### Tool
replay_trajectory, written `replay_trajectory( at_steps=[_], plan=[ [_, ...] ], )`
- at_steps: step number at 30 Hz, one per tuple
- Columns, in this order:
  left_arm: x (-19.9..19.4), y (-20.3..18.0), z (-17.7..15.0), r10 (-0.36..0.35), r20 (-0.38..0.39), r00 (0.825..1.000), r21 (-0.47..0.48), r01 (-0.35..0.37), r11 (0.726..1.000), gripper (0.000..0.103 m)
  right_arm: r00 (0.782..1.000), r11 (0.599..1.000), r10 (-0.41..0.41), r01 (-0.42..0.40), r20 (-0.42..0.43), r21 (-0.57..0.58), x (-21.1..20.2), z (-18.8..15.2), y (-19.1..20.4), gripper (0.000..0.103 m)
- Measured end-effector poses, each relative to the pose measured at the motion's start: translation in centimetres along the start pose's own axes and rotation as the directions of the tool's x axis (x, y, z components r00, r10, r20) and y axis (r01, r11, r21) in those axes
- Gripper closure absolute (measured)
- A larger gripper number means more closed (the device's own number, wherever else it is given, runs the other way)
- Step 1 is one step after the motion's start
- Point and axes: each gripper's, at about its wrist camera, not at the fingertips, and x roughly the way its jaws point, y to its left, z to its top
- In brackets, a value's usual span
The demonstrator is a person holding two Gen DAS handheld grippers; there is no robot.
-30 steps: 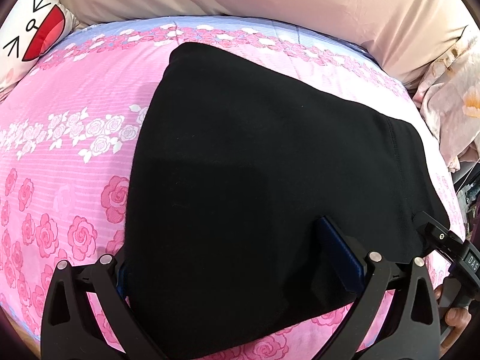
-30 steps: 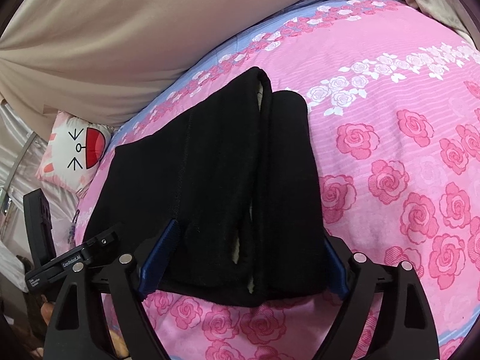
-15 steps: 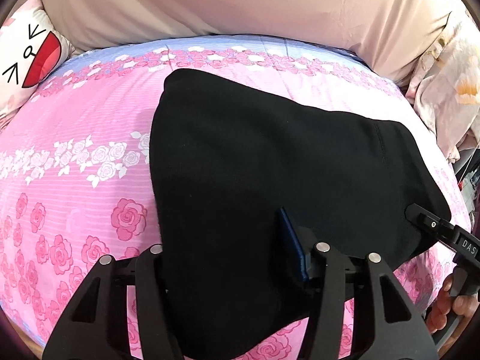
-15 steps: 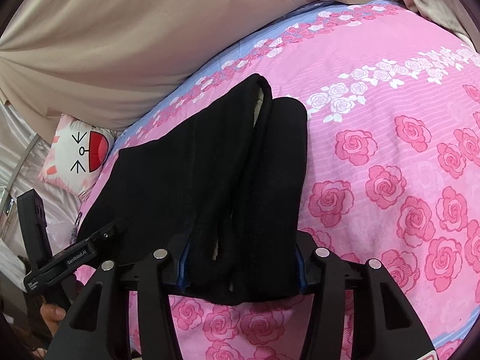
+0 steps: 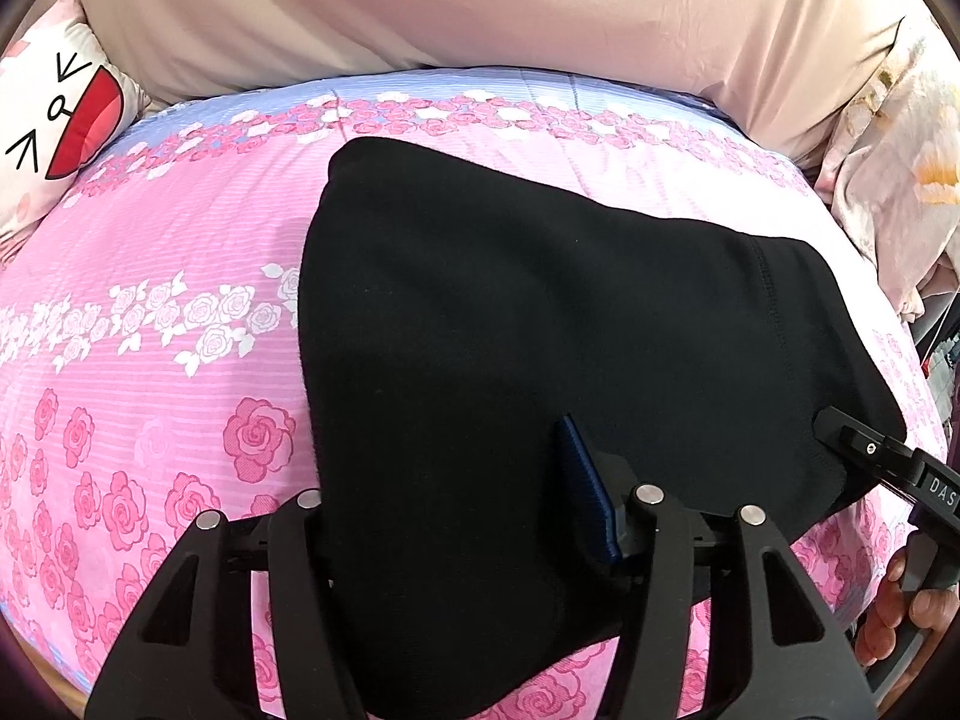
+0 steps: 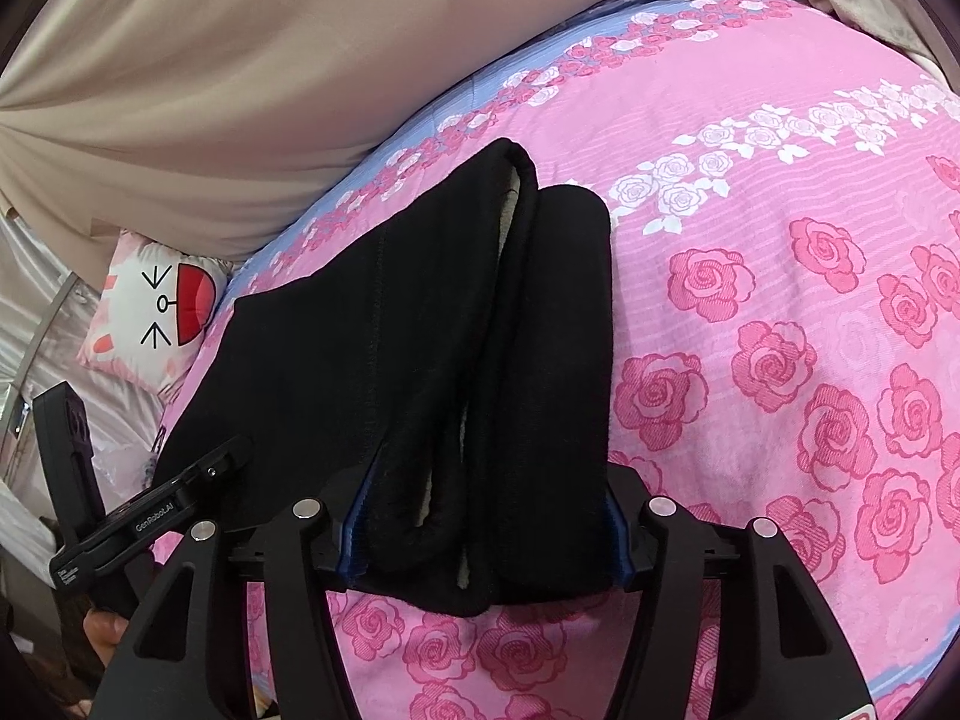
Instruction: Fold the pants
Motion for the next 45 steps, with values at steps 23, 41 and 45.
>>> replay_trajectory(
  at_steps=[23, 41, 45],
  plan=[
    [0.4, 2.2, 0.5, -0.113, 0.021, 0.993, -0.088, 0.114, 0.990, 0.061, 1.000, 0.998, -0.013, 0.014, 0.012, -0.058, -0.2, 0.1, 1.1, 0.053],
    [-4.5, 2.7, 6.5, -0.166, 0.174, 0.971, -0.037, 0.175, 0.984, 0.084, 0.982, 0.971, 0.067, -0.024, 0.177, -0.237, -3.5, 6.8, 7.1, 0.068],
    [-2.9, 3.3, 12.9, -0.140, 0.236, 0.962, -0.021, 0.149, 0.989, 0.084, 0.966, 0.965, 0.112, -0.049, 0.235, -0.259, -0.2, 14.2, 7.4, 0.066]
  ],
)
